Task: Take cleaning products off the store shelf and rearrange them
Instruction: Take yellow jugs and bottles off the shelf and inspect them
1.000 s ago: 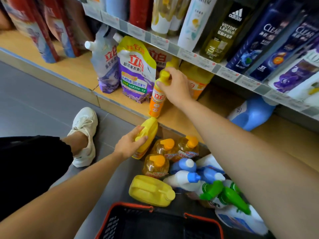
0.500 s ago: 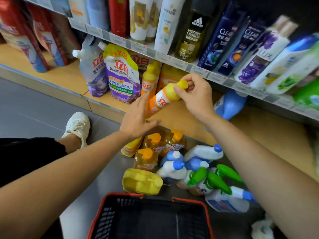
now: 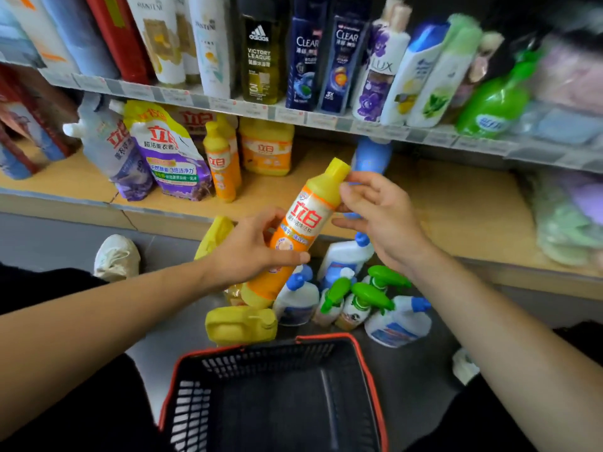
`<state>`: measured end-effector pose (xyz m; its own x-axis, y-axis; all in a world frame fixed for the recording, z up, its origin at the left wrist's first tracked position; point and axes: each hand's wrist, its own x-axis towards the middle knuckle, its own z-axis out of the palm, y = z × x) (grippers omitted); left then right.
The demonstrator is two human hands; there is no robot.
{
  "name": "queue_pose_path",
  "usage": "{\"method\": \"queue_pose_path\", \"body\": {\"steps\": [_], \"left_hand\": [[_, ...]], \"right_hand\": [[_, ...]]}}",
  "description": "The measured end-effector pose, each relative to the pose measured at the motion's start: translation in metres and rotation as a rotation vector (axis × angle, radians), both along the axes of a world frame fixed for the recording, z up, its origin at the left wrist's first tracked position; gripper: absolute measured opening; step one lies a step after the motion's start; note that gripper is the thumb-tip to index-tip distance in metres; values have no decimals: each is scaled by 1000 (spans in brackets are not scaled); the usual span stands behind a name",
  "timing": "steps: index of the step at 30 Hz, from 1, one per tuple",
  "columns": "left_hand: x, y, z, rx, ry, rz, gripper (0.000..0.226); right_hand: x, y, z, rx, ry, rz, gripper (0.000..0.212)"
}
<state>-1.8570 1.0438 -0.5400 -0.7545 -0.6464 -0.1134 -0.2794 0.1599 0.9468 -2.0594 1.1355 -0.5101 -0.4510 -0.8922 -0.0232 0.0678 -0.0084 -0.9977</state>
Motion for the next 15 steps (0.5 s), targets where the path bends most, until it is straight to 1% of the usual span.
{"method": "queue_pose_path", "body": {"steps": [3,5,9,10,13,15], "left_hand": [[-9,17,-11,151,31,83,57],[-19,23,-20,242,33,116,61],[-36,28,-36,418,50,63,49],[-39,28,-38,446,47,48,50],[-46,32,-43,523,36,25,63],[-50,36,-41,571,66,-6,64]], "right_hand": [[-2,12,-15,55,-48,21,16],[-6,15,-20,97,-41,36,18],[-18,21,-27,153,-21,20,29],[-20,23,-29,167,-24,29,31],[-23,26,-33,201,-66,73,37],[-27,25,-31,188,-102,71,38]]}}
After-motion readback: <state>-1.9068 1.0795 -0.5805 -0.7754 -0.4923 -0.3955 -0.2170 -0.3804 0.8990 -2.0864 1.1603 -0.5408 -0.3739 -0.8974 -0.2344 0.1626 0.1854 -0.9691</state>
